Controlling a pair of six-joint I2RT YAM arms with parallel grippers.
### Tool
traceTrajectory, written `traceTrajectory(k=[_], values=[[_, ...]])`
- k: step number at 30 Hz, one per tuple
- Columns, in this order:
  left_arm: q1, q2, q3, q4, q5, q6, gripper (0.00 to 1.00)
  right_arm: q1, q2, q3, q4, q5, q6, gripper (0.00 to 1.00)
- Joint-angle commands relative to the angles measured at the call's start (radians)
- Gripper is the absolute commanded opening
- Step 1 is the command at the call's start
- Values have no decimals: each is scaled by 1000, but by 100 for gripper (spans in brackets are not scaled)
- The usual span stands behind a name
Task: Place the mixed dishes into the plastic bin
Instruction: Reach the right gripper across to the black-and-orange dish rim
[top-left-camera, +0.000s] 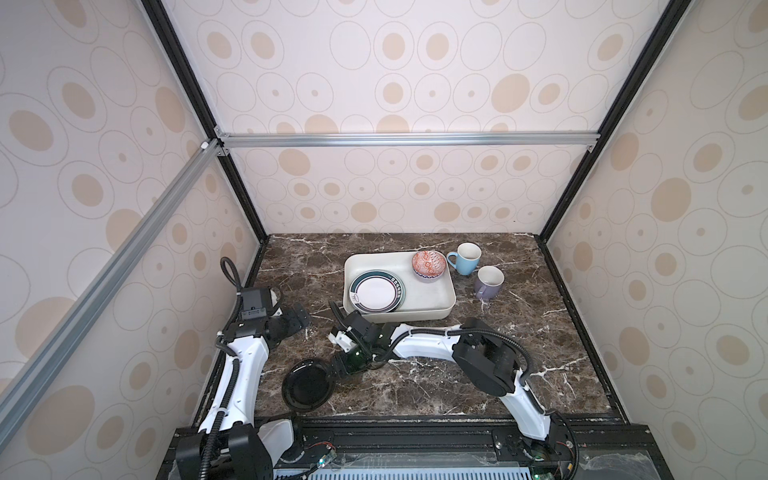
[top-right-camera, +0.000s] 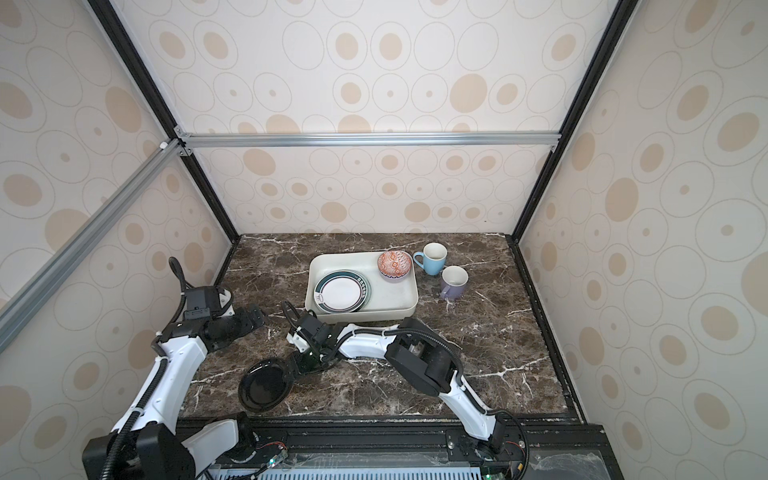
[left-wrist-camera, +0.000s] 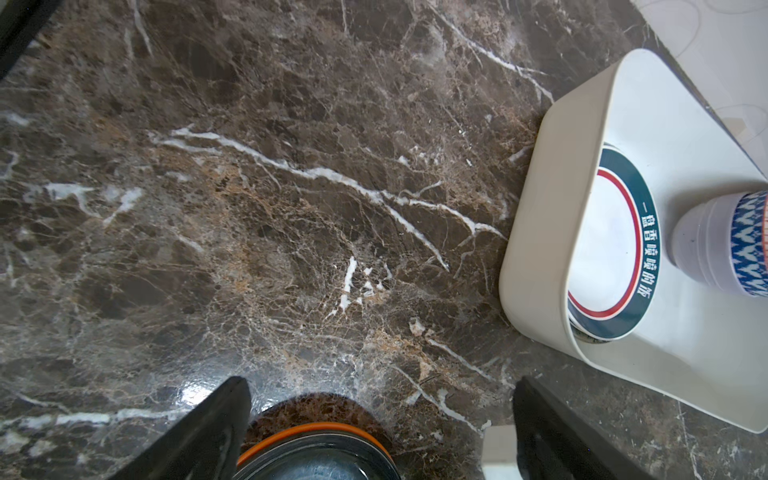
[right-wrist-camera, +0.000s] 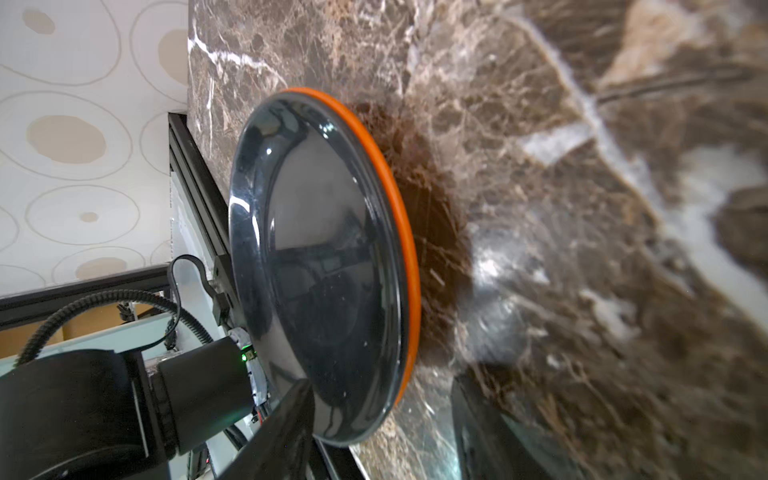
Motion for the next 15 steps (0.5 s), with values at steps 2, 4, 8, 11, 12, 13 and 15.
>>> traceTrajectory(k=[2,4,8,11,12,13,15], values=[[9,-28,40,12,14,24,99,13,41,55,-87,31,2,53],[10,-35,37,17,24,22,99,14,62,85,-141,50,-5,51],[9,-50,11,41,24,12,99,16,85,108,-145,42,-1,47],[9,-50,-8,55,37,10,99,22,90,124,-157,42,-3,45],[10,-50,-12,59,37,10,99,23,92,127,-160,42,-3,44],[11,-49,-16,59,36,13,99,23,94,129,-162,43,-4,42],[11,-50,-23,65,41,13,99,26,102,140,-177,51,-7,40]])
